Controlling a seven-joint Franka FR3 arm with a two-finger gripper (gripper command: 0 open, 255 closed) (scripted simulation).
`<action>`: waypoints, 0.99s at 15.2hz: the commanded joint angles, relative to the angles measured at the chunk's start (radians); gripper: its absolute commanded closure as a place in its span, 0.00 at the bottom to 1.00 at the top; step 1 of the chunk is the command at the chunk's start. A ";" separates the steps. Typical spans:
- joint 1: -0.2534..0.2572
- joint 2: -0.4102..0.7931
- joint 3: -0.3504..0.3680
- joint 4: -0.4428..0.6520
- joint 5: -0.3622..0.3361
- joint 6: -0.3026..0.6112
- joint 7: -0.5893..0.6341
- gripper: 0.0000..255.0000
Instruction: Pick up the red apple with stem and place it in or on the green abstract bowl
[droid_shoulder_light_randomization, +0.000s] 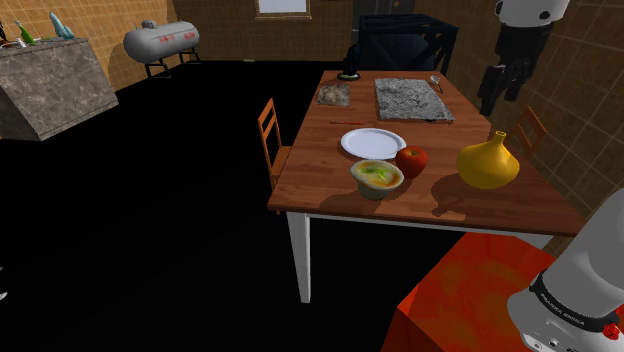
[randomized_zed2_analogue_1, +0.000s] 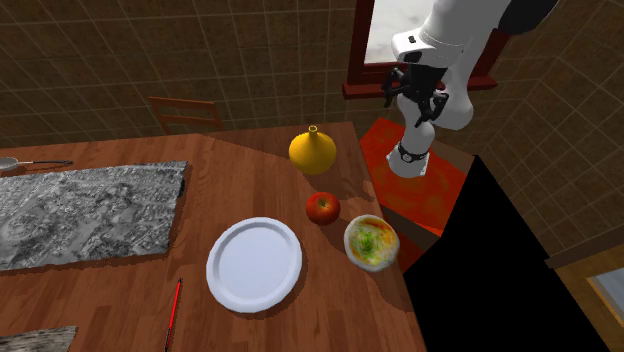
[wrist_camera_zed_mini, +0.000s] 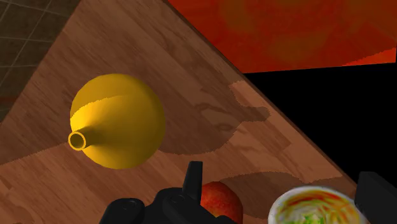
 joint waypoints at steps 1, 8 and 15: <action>0.000 0.000 0.000 0.000 0.000 0.000 0.000 0.00; -0.019 0.180 -0.058 -0.029 -0.009 0.216 -0.007 0.00; -0.033 0.404 -0.113 0.008 0.001 0.407 -0.025 0.00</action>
